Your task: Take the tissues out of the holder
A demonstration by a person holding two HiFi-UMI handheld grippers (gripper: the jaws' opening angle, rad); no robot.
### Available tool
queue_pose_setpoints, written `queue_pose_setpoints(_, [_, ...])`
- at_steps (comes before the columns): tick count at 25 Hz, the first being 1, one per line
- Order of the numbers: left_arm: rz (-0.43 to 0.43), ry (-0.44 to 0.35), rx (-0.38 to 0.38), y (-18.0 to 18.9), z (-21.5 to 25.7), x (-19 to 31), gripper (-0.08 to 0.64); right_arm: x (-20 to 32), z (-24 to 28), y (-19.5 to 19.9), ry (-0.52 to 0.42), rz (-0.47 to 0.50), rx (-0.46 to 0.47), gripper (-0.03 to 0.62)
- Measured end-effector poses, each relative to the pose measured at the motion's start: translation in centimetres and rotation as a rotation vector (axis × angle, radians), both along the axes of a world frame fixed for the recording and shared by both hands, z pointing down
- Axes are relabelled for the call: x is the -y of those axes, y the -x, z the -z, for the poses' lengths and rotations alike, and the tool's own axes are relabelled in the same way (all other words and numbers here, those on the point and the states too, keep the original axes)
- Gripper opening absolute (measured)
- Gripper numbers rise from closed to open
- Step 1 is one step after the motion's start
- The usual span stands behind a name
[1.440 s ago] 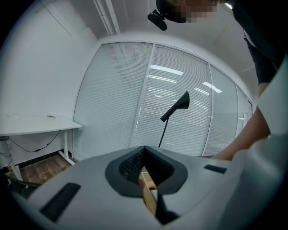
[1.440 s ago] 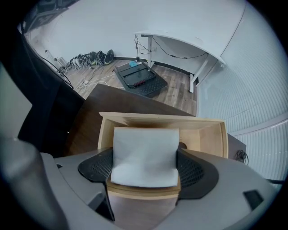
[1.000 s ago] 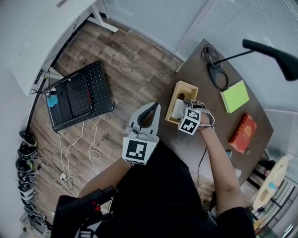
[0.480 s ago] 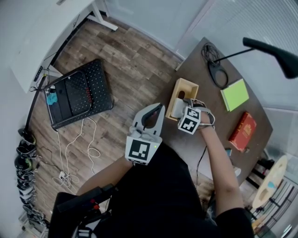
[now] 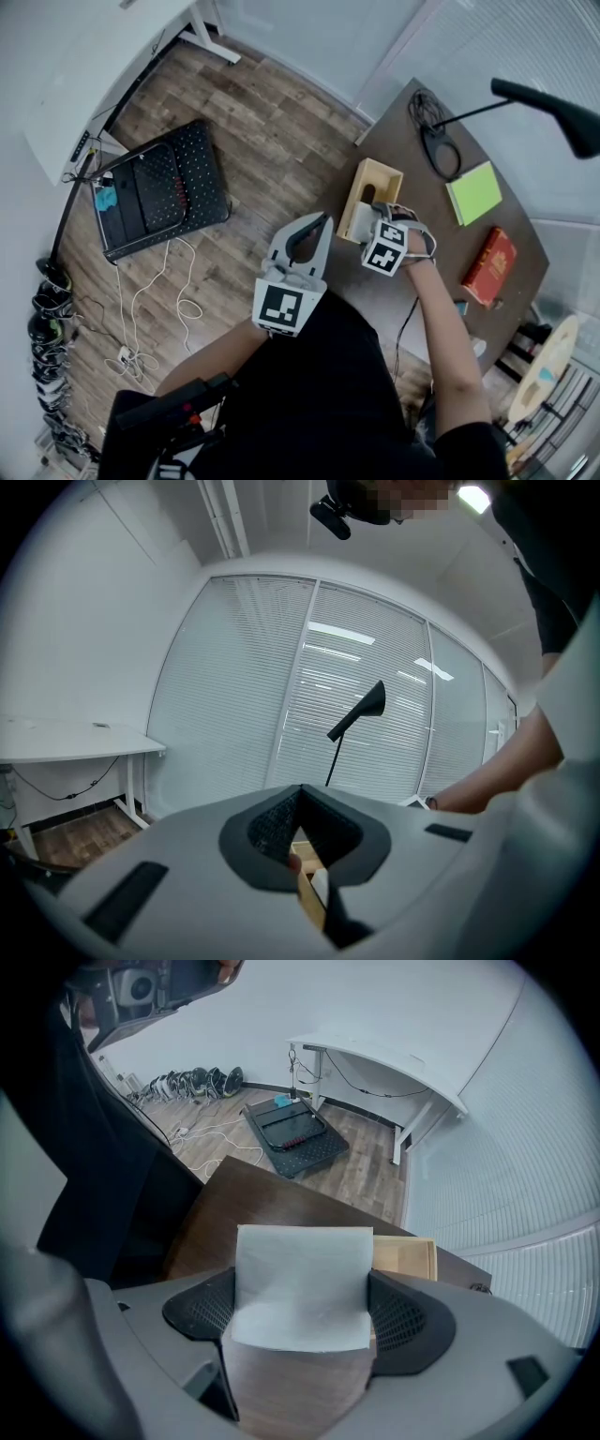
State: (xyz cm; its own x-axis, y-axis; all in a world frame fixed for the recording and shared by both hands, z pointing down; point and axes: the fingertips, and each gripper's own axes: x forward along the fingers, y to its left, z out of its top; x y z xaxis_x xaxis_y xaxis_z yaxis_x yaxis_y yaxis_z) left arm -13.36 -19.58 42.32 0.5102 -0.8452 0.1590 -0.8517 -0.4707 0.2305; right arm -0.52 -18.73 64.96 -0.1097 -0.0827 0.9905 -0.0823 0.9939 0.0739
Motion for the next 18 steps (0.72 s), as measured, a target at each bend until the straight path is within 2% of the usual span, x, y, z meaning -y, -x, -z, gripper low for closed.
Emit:
queue_pose_setpoints(5, [-0.003,0.005,0.025,0.4,-0.4,-0.3,-0.002,-0.6,0.2,0.2,0.003,-0.006,-0.004,0.437])
queue_pose_setpoints(10, [-0.027,-0.024,0.043,-0.7,-0.1,-0.5,-0.002,-0.5,1.2,-0.6,-0.024,-0.021,0.006,0.437])
queue_pose_setpoints(18, [-0.047,-0.04,0.056,-3.3,0.5,-2.5,-0.002,-2.2,2.2,-2.9,-0.007,-0.045,0.014,0.437])
